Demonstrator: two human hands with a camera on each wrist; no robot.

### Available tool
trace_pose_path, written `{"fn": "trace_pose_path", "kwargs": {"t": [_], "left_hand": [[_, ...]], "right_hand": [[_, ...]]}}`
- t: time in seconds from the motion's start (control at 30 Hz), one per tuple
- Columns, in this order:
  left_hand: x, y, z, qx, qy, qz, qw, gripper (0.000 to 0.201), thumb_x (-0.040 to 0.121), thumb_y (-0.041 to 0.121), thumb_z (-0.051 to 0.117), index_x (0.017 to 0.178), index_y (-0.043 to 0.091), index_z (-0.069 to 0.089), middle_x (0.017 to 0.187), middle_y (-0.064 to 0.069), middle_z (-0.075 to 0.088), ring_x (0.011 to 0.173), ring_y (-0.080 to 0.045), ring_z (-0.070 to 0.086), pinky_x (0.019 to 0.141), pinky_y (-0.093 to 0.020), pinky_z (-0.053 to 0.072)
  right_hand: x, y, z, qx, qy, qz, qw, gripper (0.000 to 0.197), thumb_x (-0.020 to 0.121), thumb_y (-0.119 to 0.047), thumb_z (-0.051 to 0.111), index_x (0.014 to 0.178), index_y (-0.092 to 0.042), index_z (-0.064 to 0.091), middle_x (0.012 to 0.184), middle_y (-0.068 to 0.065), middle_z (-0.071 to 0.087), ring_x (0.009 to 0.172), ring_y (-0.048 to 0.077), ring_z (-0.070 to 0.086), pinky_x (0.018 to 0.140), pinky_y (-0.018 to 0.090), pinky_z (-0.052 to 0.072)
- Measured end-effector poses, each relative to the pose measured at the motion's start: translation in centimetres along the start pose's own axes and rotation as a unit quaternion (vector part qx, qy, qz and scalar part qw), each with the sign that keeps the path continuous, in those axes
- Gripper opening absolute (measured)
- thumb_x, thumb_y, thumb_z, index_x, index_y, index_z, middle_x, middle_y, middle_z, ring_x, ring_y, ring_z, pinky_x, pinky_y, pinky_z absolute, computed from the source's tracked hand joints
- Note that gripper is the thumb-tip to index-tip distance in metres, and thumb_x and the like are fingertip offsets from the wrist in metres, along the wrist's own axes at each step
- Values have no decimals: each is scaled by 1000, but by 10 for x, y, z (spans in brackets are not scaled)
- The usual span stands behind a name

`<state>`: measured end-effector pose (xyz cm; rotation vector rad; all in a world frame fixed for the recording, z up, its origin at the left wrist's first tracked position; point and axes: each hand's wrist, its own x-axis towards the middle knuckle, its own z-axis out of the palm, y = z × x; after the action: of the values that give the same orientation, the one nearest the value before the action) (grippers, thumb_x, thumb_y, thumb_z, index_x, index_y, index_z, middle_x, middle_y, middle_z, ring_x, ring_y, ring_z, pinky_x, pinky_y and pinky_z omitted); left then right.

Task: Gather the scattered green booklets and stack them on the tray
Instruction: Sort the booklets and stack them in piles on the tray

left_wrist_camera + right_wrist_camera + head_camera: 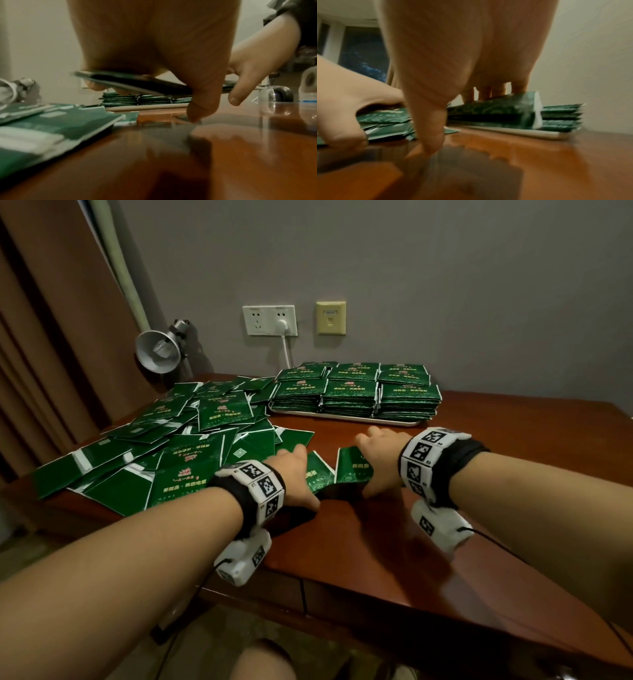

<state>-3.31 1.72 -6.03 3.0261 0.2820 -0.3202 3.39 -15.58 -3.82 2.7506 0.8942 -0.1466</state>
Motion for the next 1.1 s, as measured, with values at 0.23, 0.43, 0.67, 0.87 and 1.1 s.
{"fn": "trace_pose_path", "kwargs": {"t": [0.23, 0.43, 0.67, 0.87, 1.1], "left_hand": [[37, 10, -44, 24, 90, 80, 992, 95, 63, 47, 79, 141, 22, 31, 125, -3, 47, 119, -28, 46, 97, -50, 45], [99, 42, -79, 58, 122, 151, 979, 96, 69, 40, 82, 146, 22, 28, 131, -5, 46, 122, -26, 43, 100, -48, 44], [184, 69, -96, 81, 104, 198, 971, 98, 68, 43, 85, 146, 18, 31, 134, -9, 44, 124, -29, 41, 103, -44, 41], [230, 69, -100, 113, 74, 200, 970, 99, 69, 44, 84, 148, 18, 30, 138, -10, 42, 127, -30, 40, 104, -40, 38], [242, 65, -99, 138, 77, 212, 964, 98, 70, 45, 82, 150, 27, 30, 144, -8, 35, 130, -31, 31, 104, -44, 38]], "right_hand": [[13, 59, -22, -17, 52, 71, 996, 93, 72, -64, 70, 146, -26, 30, 136, 5, 43, 126, 29, 39, 97, 45, 43], [37, 108, -39, 13, 69, 134, 989, 88, 72, -57, 75, 144, -24, 35, 137, 6, 44, 125, 31, 39, 94, 46, 44], [96, 144, -38, 33, 24, 114, 993, 81, 76, -53, 73, 143, -22, 40, 131, 4, 53, 120, 29, 44, 92, 37, 42], [132, 162, -38, 35, 0, 101, 994, 83, 77, -54, 71, 146, -22, 36, 135, 3, 51, 124, 28, 42, 88, 34, 38], [142, 164, -37, 33, 0, 106, 994, 90, 74, -53, 76, 147, -22, 33, 140, 6, 45, 127, 30, 40, 96, 39, 39]]}}
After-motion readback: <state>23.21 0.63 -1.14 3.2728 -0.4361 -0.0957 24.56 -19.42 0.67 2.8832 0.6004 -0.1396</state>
